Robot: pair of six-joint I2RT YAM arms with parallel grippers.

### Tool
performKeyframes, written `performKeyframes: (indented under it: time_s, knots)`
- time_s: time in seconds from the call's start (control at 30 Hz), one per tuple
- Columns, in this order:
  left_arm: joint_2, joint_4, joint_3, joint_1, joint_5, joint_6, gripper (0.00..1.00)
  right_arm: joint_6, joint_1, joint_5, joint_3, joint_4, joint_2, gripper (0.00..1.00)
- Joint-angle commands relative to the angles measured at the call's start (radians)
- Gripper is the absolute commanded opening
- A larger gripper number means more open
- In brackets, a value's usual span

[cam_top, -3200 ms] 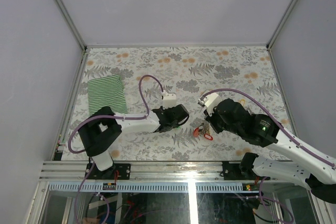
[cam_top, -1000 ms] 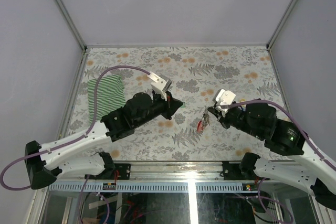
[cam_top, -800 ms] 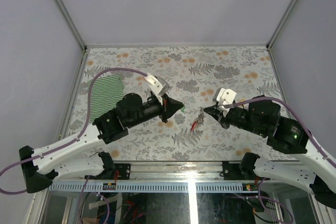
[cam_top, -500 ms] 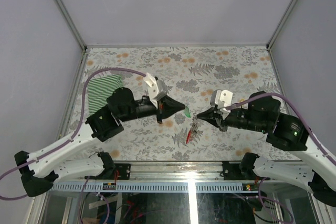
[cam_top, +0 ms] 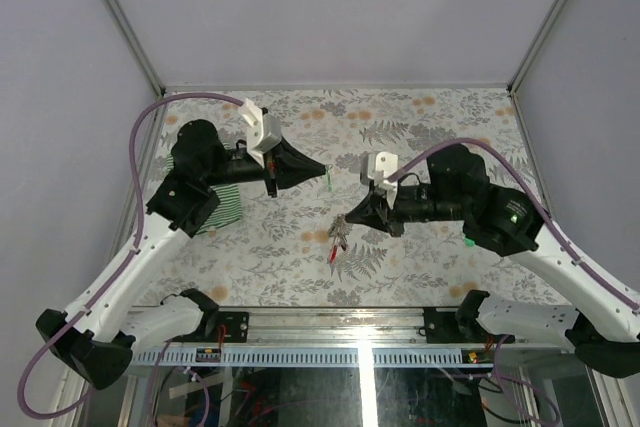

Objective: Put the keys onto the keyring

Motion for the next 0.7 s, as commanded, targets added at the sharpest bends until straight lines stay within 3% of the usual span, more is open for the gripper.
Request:
performKeyframes:
  time_s: [0.0,0.17,0.3,0.47,0.67]
  knots:
    - [0.000,0.004,0.055,0.061,0.208,0.048,0.00,0.070,-0.164,-0.299,0.039,0.184,0.006,0.00]
    - [0.012,0.033,0.063,0.109,0.305,0.031,0.00,0.185,-0.240,-0.489,0.003,0.320,0.012,0.00]
    - [0.039,0.078,0.088,0.114,0.362,0.016,0.00,0.350,-0.272,-0.592,-0.060,0.524,0.006,0.00]
    - [0.052,0.178,0.092,0.113,0.419,-0.051,0.00,0.536,-0.280,-0.627,-0.111,0.724,0.015,0.00]
    - [0.058,0.292,0.082,0.113,0.470,-0.147,0.00,0.600,-0.280,-0.617,-0.110,0.752,0.037,0.00]
